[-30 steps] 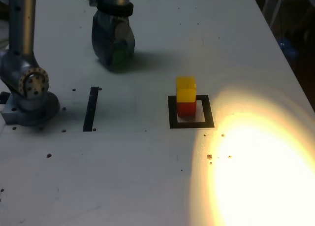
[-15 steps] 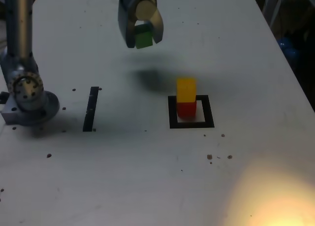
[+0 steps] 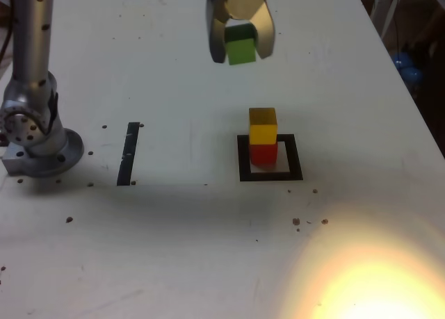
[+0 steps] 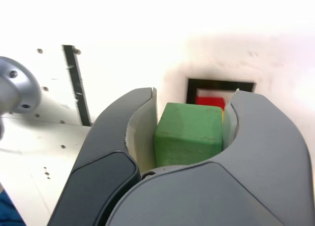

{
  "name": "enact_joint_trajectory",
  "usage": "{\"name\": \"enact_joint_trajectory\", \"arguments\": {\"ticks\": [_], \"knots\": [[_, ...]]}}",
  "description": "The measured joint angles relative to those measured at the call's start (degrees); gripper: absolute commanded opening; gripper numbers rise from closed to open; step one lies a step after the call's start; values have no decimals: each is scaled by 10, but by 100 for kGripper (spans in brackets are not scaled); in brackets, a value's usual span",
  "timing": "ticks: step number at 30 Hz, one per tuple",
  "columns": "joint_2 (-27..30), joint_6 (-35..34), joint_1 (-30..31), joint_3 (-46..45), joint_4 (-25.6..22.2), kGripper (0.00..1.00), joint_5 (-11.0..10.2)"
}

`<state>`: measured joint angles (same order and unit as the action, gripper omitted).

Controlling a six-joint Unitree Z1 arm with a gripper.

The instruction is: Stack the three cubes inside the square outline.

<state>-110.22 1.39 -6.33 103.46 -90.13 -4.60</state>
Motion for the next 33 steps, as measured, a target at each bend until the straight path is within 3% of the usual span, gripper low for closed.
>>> {"name": "enact_joint_trajectory", "arguments": {"ticks": [11,27,33], "knots": [[-73,-43,48,47,-7,29,8],[-81,-69,65,32,-17,30,25],[-81,-90,99,23,-18,30,27]]}}
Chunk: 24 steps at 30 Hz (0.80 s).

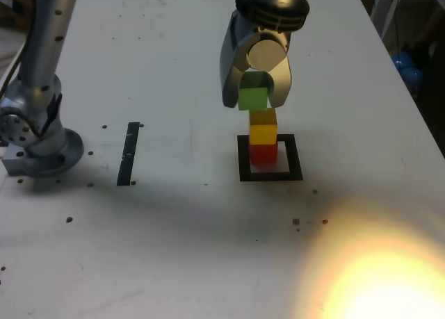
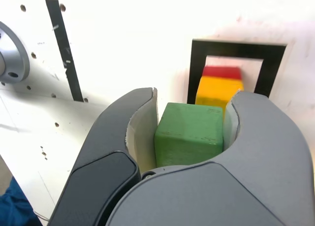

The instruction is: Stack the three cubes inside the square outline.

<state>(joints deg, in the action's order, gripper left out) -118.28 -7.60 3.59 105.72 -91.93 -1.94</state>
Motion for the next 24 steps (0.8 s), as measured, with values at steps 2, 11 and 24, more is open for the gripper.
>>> {"name": "enact_joint_trajectory", "arguments": {"ticks": [2,11,24], "knots": [[0,-9,15,-1,0,30,0],[0,-15,30,2,3,30,-13],[-15,3,18,1,16,34,-17]]}}
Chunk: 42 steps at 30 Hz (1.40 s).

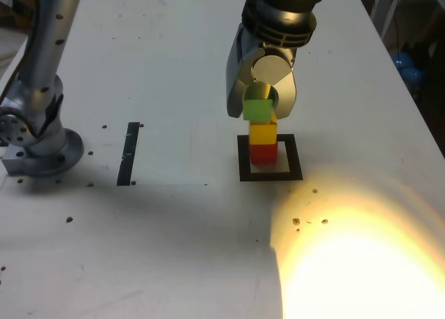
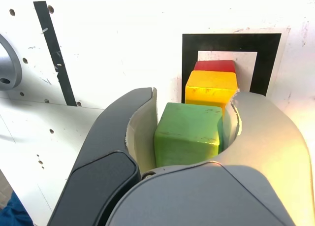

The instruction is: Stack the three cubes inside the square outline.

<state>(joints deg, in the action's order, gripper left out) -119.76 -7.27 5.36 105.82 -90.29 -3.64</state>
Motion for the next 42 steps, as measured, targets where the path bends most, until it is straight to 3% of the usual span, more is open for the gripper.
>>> {"name": "enact_joint_trajectory", "arguments": {"ticks": [3,7,17,28,35,42], "knots": [[-7,3,-3,0,3,36,-2],[-10,4,-5,-1,5,45,-6],[-15,6,-5,2,6,80,-4],[-12,8,-5,2,3,89,-3],[60,30,-5,-12,1,93,-5],[167,56,-17,-107,0,94,-2]]}}
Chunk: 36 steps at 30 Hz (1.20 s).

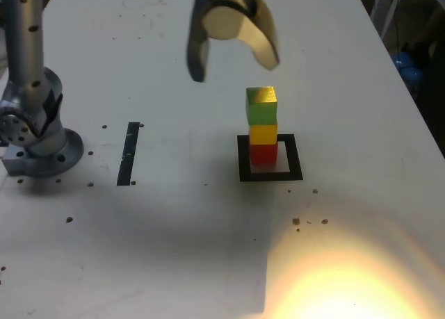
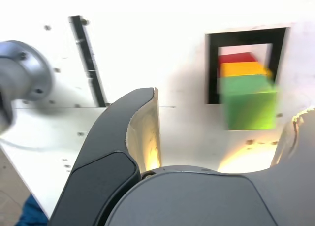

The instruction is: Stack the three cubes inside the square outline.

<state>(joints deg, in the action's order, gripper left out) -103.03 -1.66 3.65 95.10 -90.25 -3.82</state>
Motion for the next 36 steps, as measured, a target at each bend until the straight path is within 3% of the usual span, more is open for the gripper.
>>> {"name": "enact_joint_trajectory", "arguments": {"ticks": [5,19,26,34,36], "knots": [[69,14,-1,-87,0,98,17],[91,21,24,-261,37,99,30],[116,19,25,-356,101,99,31],[127,-2,62,-477,251,99,34],[134,-5,65,-473,247,99,34]]}}
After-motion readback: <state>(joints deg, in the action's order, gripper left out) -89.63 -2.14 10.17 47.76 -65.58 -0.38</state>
